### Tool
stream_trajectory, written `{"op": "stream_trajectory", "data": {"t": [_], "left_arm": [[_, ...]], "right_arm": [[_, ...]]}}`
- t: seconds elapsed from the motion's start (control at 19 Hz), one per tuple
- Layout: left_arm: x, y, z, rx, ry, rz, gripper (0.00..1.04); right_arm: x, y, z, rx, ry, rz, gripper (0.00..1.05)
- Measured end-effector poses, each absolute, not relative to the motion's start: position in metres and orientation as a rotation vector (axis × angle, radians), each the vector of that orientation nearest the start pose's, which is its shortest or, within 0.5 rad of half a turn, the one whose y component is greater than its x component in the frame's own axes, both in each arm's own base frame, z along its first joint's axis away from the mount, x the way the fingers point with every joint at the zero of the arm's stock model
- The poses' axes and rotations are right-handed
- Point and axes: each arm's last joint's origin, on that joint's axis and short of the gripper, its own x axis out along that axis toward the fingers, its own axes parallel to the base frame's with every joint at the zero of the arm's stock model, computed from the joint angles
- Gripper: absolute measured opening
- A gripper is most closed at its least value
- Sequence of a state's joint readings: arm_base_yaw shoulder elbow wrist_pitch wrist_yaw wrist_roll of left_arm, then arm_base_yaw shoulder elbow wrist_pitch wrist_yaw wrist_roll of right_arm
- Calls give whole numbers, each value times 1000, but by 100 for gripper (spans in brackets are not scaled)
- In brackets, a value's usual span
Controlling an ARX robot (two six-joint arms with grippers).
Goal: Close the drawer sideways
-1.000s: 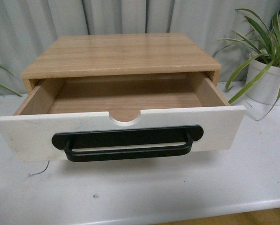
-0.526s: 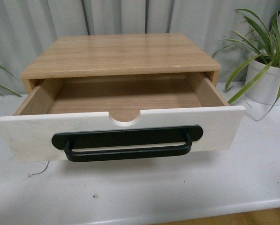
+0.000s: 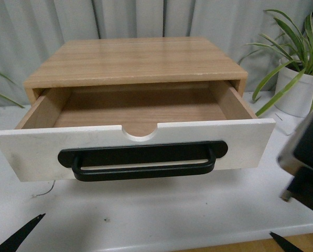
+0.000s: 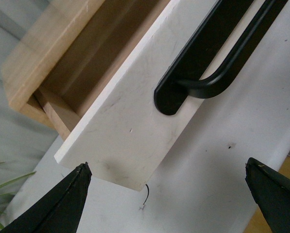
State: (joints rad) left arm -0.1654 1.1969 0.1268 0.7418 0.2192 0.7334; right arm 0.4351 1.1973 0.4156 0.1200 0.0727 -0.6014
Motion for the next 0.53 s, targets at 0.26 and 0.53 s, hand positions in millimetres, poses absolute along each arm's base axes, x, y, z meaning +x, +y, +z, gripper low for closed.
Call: {"op": "stream_trajectory", "data": {"t": [0.26, 0.53], "left_arm": [[209, -36, 109, 708, 296, -544, 98], [254, -42, 108, 743, 274, -510, 98]], "right_arm": [[241, 123, 149, -753, 547, 667, 98], [295, 139, 144, -799, 510, 652, 98]]}}
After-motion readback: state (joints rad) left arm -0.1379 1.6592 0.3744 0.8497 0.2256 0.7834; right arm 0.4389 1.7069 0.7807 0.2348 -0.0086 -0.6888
